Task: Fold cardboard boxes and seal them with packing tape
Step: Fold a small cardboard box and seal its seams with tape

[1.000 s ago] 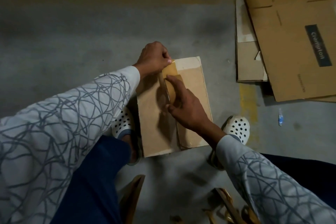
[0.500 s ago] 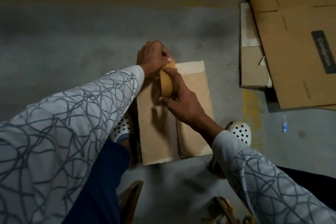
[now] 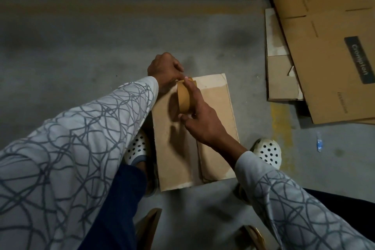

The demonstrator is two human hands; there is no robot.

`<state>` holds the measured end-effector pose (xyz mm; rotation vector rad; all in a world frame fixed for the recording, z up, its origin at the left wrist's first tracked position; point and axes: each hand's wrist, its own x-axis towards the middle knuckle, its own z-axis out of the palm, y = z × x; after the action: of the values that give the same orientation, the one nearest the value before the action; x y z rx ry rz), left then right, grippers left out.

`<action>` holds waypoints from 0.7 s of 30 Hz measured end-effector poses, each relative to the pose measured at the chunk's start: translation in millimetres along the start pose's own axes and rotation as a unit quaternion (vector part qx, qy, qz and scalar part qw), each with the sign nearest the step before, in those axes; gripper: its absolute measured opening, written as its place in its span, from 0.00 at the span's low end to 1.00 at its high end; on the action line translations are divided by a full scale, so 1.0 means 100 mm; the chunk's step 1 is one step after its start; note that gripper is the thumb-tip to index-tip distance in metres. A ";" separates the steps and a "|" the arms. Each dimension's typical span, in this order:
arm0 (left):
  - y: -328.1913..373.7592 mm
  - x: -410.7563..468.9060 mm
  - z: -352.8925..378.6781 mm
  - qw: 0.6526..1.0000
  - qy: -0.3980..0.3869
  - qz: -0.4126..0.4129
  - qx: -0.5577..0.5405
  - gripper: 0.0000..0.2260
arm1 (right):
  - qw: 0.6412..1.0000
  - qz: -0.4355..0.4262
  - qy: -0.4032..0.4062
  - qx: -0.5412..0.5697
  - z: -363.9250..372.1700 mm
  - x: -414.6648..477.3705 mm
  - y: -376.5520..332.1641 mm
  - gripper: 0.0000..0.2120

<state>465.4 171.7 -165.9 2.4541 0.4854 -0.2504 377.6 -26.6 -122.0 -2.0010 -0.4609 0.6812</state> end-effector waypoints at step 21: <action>0.03 -0.05 0.03 0.986 -0.141 0.008 -0.089 0.06 | 1.000 -0.013 0.016 0.002 0.08 -0.02 0.04 0.44</action>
<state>462.1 166.2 -165.0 2.2020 0.3472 -0.5167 371.0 -24.3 -128.0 -1.9957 -0.4648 0.6325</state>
